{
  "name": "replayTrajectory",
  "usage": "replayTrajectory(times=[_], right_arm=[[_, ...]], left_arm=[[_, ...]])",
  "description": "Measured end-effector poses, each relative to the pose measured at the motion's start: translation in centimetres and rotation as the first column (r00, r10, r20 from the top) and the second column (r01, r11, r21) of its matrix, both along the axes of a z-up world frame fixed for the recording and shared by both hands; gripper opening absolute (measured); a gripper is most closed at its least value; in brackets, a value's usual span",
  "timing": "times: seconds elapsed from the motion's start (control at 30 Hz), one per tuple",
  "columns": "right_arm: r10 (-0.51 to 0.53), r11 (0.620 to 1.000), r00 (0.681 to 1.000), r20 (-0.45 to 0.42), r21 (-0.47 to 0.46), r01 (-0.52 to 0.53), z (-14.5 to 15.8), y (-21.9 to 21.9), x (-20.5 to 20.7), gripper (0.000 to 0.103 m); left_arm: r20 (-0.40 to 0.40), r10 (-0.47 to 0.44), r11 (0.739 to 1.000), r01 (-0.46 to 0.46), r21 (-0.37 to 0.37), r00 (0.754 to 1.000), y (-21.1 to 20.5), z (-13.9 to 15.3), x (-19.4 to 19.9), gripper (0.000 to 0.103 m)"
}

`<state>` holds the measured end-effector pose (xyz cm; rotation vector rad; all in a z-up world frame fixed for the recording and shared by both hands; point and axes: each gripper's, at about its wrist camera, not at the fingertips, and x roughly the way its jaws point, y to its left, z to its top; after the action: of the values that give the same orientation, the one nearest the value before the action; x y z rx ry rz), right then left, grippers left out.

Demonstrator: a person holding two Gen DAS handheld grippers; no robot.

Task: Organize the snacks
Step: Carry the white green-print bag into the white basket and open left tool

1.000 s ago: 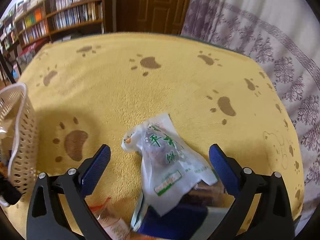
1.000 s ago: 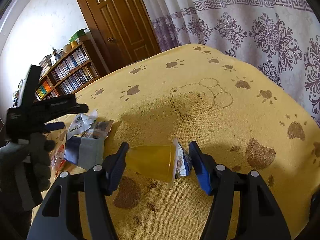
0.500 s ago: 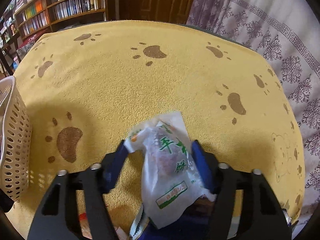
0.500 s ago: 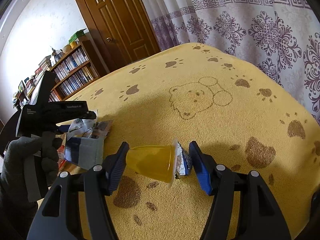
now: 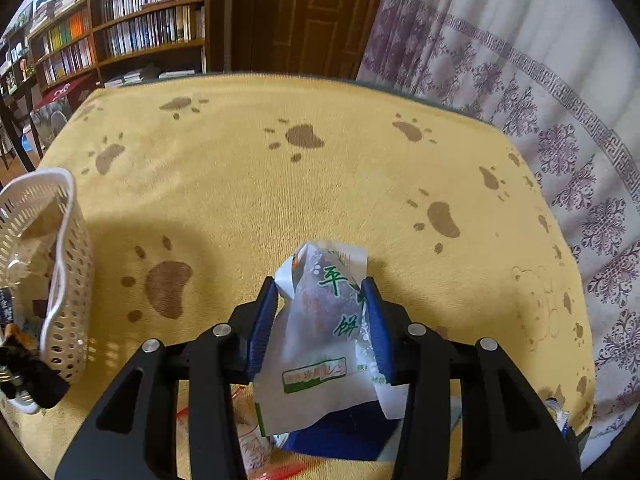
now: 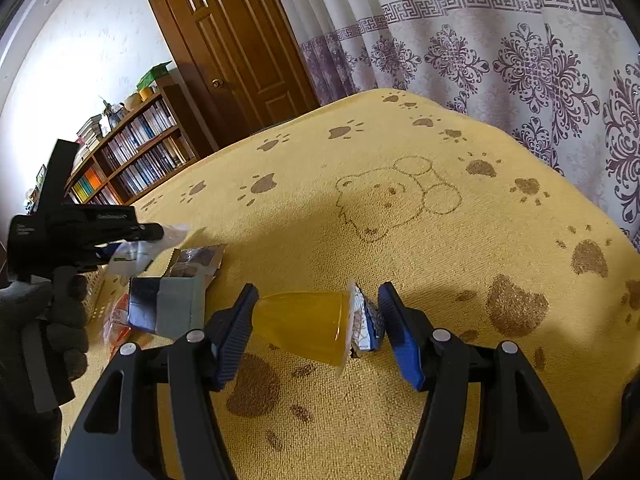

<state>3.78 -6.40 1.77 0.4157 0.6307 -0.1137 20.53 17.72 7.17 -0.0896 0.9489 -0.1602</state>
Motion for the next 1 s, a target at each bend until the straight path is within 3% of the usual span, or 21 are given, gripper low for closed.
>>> replayTrajectory(times=[0.5, 1.0], right_arm=[[0.001, 1.000, 1.000, 0.004, 0.001, -0.001, 0.0, 0.0, -0.1, 0.063], [0.001, 1.000, 1.000, 0.004, -0.003, -0.001, 0.1, -0.1, -0.1, 0.062]], left_arm=[[0.136, 0.079, 0.996, -0.073, -0.042, 0.988, 4.6, 6.0, -2.6, 0.044], [0.187, 0.274, 0.962, -0.270, -0.047, 0.943, 15.9, 8.5, -3.9, 0.044]])
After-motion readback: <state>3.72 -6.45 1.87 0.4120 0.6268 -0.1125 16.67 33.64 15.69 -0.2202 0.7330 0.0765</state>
